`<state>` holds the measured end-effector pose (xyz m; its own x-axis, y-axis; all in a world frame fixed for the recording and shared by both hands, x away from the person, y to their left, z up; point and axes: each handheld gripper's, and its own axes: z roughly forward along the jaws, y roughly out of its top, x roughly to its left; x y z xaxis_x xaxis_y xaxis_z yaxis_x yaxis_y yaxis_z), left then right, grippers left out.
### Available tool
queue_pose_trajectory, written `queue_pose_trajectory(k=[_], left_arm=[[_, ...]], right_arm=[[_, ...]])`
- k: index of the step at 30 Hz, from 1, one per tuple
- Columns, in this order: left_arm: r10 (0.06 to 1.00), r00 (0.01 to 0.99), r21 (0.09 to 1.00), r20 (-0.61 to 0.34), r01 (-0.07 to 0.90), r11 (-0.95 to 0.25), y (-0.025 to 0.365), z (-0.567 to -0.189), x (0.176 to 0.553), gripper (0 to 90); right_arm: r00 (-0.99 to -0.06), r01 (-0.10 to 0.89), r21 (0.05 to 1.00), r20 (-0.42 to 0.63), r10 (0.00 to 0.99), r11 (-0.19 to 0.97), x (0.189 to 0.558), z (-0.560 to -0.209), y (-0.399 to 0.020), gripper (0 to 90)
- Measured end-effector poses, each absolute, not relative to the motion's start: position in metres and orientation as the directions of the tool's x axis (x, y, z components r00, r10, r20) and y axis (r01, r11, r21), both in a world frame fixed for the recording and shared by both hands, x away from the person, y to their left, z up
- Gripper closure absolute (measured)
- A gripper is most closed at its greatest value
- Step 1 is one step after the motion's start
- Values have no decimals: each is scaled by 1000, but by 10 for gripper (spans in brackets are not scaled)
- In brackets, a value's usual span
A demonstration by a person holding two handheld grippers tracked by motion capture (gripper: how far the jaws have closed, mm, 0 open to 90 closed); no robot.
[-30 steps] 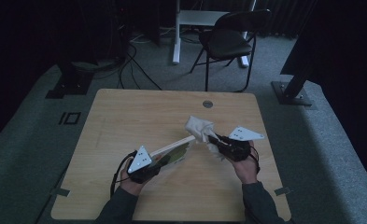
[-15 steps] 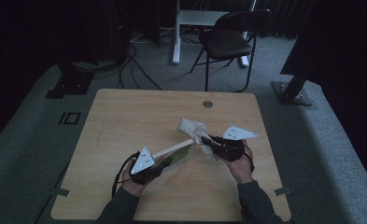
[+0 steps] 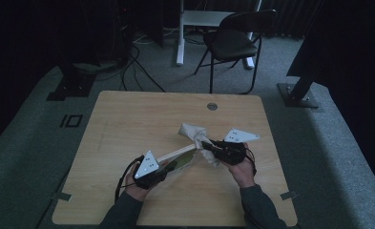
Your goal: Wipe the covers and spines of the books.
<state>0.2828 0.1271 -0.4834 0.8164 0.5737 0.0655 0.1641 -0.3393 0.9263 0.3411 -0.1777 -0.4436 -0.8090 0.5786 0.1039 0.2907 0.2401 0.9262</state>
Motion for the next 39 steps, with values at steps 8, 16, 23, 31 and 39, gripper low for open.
queue_pose_trajectory(k=[8,16,23,31,39], left_arm=[[575,815,925,66,167,-342,127,-484,283,782],[574,816,924,68,166,-345,126,-484,283,782],[574,816,923,71,165,-349,126,-485,283,782],[583,807,923,87,155,-351,125,-485,282,781],[588,802,922,100,148,-358,125,-485,282,782]], right_arm=[[-827,284,928,109,551,242,337,-441,-170,815],[-847,271,930,109,520,247,333,-438,-163,815],[-861,261,932,106,497,253,329,-435,-157,815],[-876,251,932,103,472,263,323,-431,-150,814],[-893,223,931,77,443,288,315,-425,-141,815]])
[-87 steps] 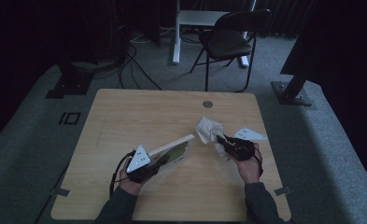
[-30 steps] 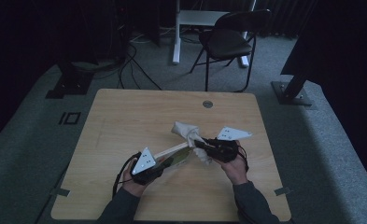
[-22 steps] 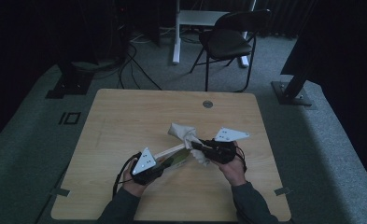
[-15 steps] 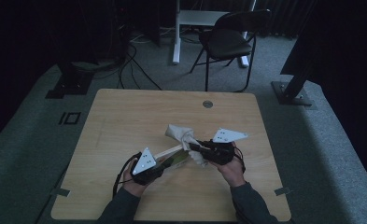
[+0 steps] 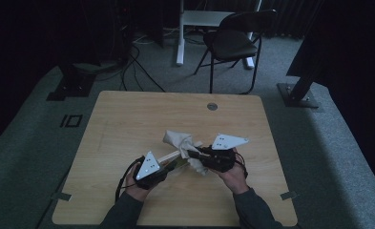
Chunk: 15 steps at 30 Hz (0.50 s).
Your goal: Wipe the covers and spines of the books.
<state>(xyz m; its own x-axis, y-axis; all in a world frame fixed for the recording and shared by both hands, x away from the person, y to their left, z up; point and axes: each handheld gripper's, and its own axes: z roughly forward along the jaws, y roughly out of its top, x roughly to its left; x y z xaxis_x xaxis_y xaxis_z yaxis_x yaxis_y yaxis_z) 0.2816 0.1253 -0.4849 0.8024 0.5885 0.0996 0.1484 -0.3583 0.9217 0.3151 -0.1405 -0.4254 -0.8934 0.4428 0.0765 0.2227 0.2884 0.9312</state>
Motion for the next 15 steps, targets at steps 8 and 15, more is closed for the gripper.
queue_pose_trajectory(k=[8,15], left_arm=[[589,801,918,109,145,-368,124,-485,281,782],[587,801,915,119,141,-378,122,-486,280,782]], right_arm=[[-908,209,932,72,413,297,309,-421,-133,815],[-922,190,931,60,383,312,301,-416,-125,815]])
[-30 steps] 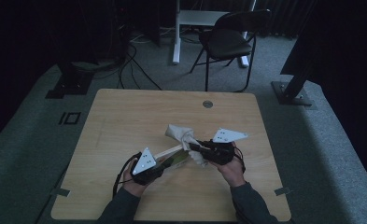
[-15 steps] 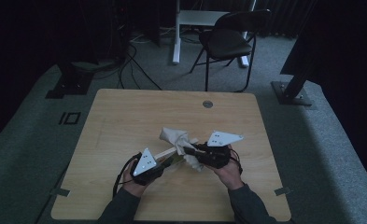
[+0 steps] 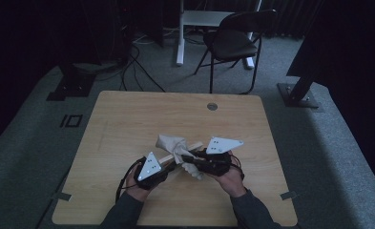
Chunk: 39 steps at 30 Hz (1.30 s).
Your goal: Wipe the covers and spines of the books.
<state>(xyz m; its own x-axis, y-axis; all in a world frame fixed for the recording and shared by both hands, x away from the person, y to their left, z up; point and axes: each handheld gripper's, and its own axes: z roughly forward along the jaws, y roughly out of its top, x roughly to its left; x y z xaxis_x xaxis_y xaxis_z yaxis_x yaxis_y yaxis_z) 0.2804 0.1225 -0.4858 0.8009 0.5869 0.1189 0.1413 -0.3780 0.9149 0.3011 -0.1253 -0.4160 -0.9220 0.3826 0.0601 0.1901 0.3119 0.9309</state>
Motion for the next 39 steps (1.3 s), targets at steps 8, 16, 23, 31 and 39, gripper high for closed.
queue_pose_trajectory(k=[8,16,23,31,39], left_arm=[[587,800,914,125,138,-382,121,-486,280,782],[589,797,912,130,137,-387,121,-487,280,782],[590,797,911,133,136,-388,122,-486,281,782],[588,798,914,127,136,-383,121,-486,280,782],[588,799,912,128,138,-386,122,-486,280,782]], right_arm=[[-933,176,931,54,356,321,294,-411,-118,815],[-945,157,927,41,324,341,286,-408,-109,815],[-955,141,929,36,294,343,284,-404,-103,815],[-964,126,931,33,264,342,282,-399,-96,815],[-963,127,929,32,267,348,283,-399,-95,815]])
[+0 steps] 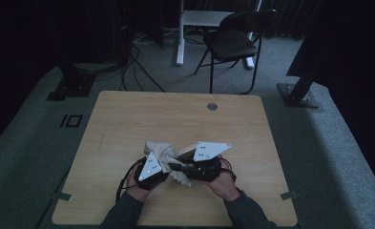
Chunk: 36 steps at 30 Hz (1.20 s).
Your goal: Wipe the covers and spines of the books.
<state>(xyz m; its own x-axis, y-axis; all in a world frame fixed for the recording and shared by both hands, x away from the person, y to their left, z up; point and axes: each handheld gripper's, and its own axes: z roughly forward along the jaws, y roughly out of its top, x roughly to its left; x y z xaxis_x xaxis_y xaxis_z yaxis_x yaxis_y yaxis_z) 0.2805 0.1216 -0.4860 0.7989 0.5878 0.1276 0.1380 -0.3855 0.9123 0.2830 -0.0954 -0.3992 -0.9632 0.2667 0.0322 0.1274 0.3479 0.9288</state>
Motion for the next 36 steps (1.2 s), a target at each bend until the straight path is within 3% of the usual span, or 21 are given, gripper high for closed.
queue_pose_trajectory(k=[36], left_arm=[[586,802,916,120,138,-377,123,-482,279,782]], right_arm=[[-921,203,918,62,384,341,309,-412,-124,814]])
